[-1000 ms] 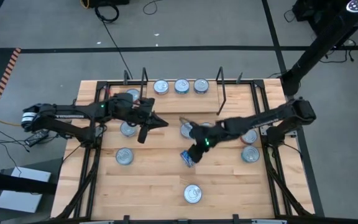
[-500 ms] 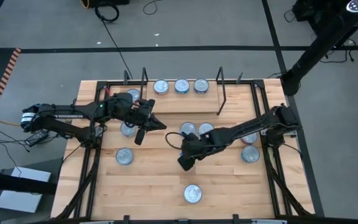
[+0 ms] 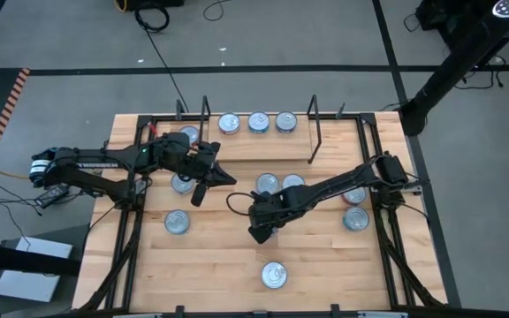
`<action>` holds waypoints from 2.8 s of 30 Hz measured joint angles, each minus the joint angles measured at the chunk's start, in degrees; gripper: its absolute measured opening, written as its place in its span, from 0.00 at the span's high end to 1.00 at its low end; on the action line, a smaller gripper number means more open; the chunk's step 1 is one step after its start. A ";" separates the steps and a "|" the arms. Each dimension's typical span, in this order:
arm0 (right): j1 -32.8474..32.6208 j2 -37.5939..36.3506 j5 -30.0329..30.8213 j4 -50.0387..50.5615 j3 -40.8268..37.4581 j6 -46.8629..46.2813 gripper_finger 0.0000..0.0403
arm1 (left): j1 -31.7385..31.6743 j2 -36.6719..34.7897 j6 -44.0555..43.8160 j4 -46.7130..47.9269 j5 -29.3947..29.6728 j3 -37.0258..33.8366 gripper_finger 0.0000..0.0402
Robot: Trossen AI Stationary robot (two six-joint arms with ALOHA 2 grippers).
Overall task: Stack canned seafood by type on shelf
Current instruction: Put the blue tuna can on the shelf, then put the light blue tuna can on the shelf
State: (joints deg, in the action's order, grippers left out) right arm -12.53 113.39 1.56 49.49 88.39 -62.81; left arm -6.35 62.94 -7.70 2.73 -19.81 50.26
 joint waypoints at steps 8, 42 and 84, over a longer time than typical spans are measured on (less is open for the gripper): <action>0.33 -0.06 0.32 0.16 0.06 3.52 0.63 | 0.00 0.00 0.00 0.22 0.02 0.00 1.00; 24.96 -8.29 31.87 1.96 -7.89 72.04 0.66 | -0.02 0.02 0.35 -0.74 1.07 -0.04 1.00; 27.13 -21.96 8.51 9.57 -2.36 52.95 0.79 | -0.07 0.02 -2.32 -3.82 3.89 -0.04 1.00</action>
State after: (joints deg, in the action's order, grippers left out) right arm 14.59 91.44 10.07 59.06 86.03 -9.86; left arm -6.42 62.96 -10.02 -1.09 -15.92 50.22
